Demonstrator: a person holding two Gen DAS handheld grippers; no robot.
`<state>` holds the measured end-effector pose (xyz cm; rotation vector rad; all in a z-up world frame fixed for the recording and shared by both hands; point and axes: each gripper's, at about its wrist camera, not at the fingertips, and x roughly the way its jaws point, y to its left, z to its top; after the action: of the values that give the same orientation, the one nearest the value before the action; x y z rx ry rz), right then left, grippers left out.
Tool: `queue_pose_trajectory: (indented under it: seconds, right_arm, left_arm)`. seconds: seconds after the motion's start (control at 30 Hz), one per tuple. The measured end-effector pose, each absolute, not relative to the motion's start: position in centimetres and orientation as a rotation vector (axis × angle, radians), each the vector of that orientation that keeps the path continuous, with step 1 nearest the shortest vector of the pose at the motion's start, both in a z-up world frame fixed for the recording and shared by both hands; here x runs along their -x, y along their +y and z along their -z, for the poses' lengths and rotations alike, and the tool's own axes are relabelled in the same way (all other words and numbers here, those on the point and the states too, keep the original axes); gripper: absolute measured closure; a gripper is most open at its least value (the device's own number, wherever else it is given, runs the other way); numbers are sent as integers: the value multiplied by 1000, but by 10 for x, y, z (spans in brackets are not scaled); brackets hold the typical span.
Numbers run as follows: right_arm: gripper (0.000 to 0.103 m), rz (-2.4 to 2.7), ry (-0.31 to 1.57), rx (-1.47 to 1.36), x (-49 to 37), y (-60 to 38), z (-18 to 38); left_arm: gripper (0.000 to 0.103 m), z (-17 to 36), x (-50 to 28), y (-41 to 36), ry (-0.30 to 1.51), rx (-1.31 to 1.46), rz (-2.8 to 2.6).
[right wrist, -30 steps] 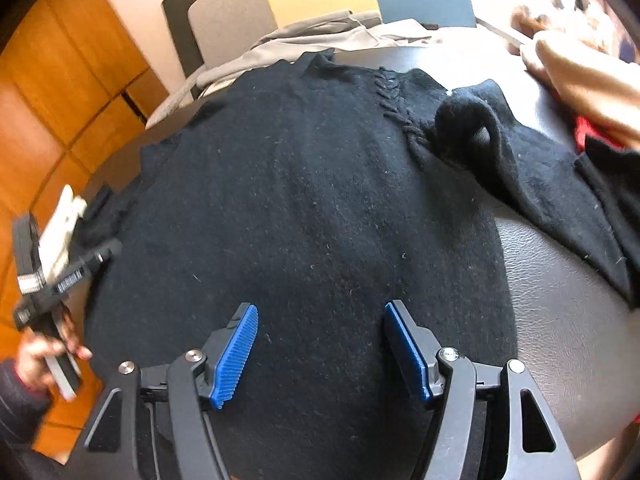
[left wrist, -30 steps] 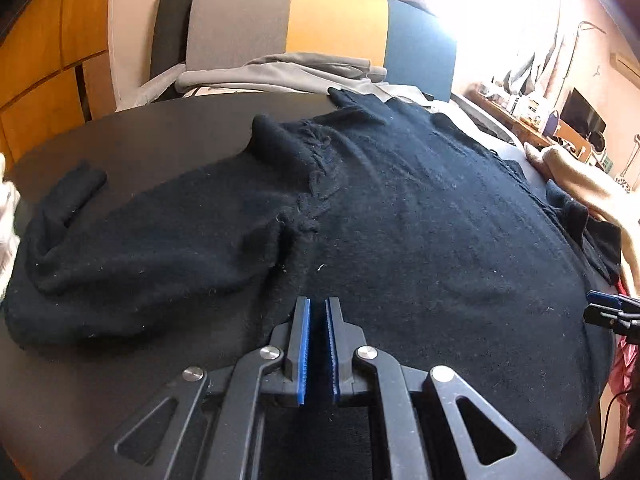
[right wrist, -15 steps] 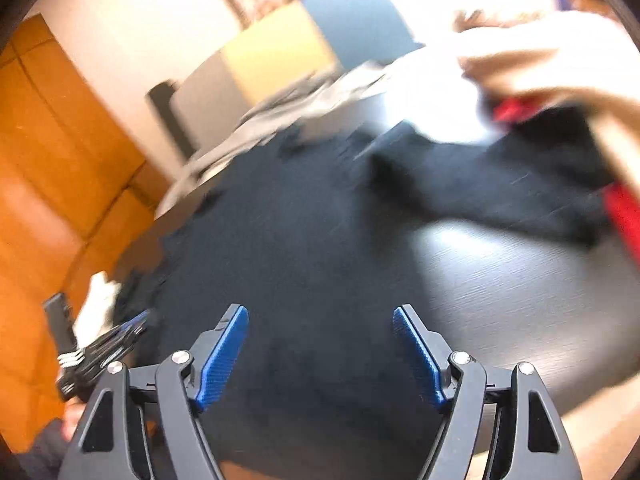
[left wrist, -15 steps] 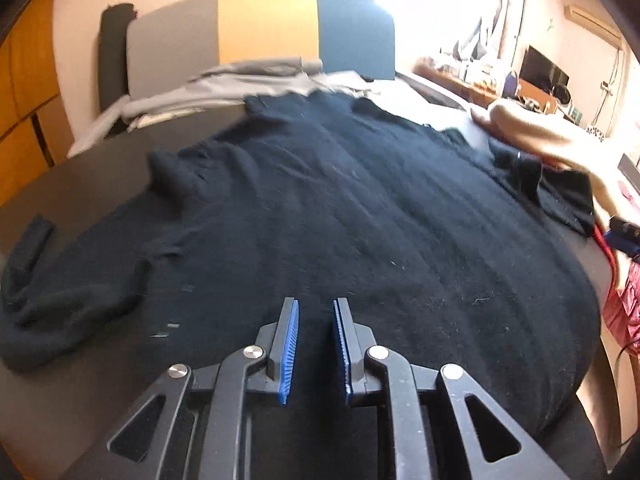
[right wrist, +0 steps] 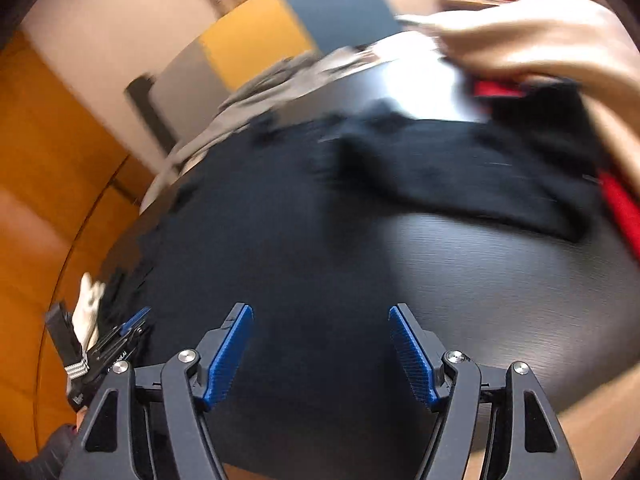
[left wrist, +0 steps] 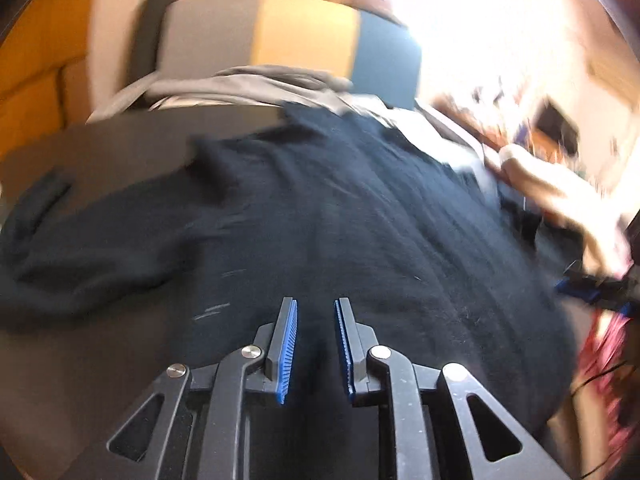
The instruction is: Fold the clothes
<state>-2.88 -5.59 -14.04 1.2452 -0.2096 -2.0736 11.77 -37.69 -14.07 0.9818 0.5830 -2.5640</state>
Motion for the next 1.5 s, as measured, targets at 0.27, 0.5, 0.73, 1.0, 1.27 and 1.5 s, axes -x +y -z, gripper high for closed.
queue_pose_trajectory:
  seconds: [0.27,0.5,0.73,1.0,1.27,1.5]
  right_arm:
    - [24,1798,81,-1196,-26,-192,149]
    - [20,1681,273,-1153,-61,-272,154]
    - [17,1648,303,-1167,-57,-303,160]
    - [7,1610,273,-1184,-49,-304,167]
    - [0,1613,321,-1144,-59,-308,169]
    - [0,1623,314,-1125,-60,-305,169]
  left_arm:
    - [81,87,-244,-497,511,-792,2259]
    - [62,55,-209,-592,643,-932,2342]
    - [59,99,-115,-649,388,-1421,2165]
    - [57,153,-87,-666,446,-1669,2111]
    - [95,137,-102,-642,472,-1517,2204]
    - [95,39,-209,-607,710,-826,2313]
